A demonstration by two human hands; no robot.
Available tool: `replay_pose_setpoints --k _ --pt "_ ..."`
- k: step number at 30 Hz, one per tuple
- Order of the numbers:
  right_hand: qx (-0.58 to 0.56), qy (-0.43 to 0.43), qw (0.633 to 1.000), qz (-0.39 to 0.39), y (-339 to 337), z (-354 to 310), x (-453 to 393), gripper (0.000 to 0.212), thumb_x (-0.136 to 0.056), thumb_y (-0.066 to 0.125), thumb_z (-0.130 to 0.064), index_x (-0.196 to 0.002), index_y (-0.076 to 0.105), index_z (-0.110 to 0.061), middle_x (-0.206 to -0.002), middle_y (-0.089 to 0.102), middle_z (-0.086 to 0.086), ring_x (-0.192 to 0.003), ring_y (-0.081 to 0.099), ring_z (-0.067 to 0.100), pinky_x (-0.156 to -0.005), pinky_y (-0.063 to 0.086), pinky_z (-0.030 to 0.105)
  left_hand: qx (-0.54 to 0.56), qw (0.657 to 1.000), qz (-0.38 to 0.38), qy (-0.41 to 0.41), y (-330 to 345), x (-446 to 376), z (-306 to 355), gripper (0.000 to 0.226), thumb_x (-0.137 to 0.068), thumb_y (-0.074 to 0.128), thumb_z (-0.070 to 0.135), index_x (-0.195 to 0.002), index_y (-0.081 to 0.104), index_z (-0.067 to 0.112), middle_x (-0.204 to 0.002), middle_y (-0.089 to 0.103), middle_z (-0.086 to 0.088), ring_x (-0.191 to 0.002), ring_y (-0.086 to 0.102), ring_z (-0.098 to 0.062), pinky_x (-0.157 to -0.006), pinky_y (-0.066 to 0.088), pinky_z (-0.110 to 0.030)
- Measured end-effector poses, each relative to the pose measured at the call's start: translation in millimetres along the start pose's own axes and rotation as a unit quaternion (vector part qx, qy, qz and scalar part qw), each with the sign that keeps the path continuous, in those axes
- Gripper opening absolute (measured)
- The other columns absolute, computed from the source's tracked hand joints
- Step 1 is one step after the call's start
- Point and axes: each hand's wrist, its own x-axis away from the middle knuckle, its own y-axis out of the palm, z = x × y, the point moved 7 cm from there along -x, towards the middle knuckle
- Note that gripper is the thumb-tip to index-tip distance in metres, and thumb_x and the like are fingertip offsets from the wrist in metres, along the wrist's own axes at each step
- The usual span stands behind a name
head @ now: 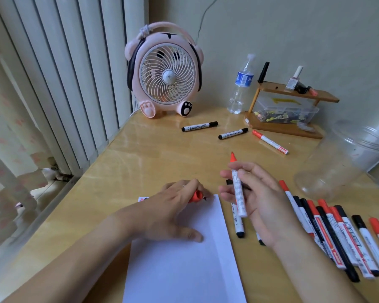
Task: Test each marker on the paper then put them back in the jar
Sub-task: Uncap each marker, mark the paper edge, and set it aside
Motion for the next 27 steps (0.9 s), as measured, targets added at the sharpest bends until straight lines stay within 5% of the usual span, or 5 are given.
replay_pose_setpoints --k 4,10,16,22,27 --pt "-0.166 0.057 0.983 -0.051 19 26 3 0.047 -0.098 0.034 0.008 -0.128 0.065 -0.011 -0.113 0.075 0.018 -0.098 0.075 0.034 -0.08 0.063 0.033 -0.023 0.999 -0.026 -0.022 -3 1 -7 0.063 -0.083 0.079 0.055 -0.12 0.041 0.023 -0.114 0.037 0.039 -0.121 0.03 0.016 -0.108 0.017 -0.012" --pt "-0.019 -0.012 0.999 0.036 20 40 7 0.005 -0.102 0.059 -0.013 -0.101 0.062 -0.017 -0.071 0.059 0.002 -0.064 0.059 0.017 -0.068 0.046 0.03 -0.009 0.998 -0.034 -0.047 -5 3 -11 0.065 -0.08 0.082 0.052 -0.123 0.039 0.028 -0.119 0.035 0.043 -0.124 0.024 0.018 -0.107 0.016 -0.009" --pt "0.136 -0.107 0.98 0.094 9 30 9 0.01 -0.102 0.056 -0.027 -0.097 0.061 -0.019 -0.061 0.05 -0.001 -0.057 0.048 0.019 -0.059 0.039 0.033 0.012 0.995 -0.076 -0.066 -9 10 -14 0.066 -0.078 0.084 0.052 -0.126 0.043 0.032 -0.123 0.042 0.043 -0.124 0.033 0.014 -0.106 0.022 -0.008" --pt "0.14 -0.084 0.984 0.068 17 38 10 0.008 -0.102 0.058 -0.014 -0.107 0.058 -0.02 -0.07 0.06 -0.001 -0.059 0.058 0.019 -0.059 0.047 0.035 -0.009 0.982 0.156 -0.108 -27 3 -35 0.045 -0.097 0.031 0.065 -0.1 0.054 0.026 -0.095 0.055 0.011 -0.092 0.052 -0.012 -0.087 0.046 -0.042" --pt "0.182 -0.099 0.975 0.08 19 37 14 0.009 -0.101 0.058 -0.015 -0.105 0.058 -0.023 -0.077 0.064 -0.003 -0.062 0.063 0.015 -0.067 0.053 0.045 -0.026 0.967 0.203 -0.151 -28 3 -59 0.034 -0.098 0.029 0.048 -0.097 0.055 0.026 -0.098 0.05 0.013 -0.094 0.05 -0.014 -0.087 0.047 -0.043"
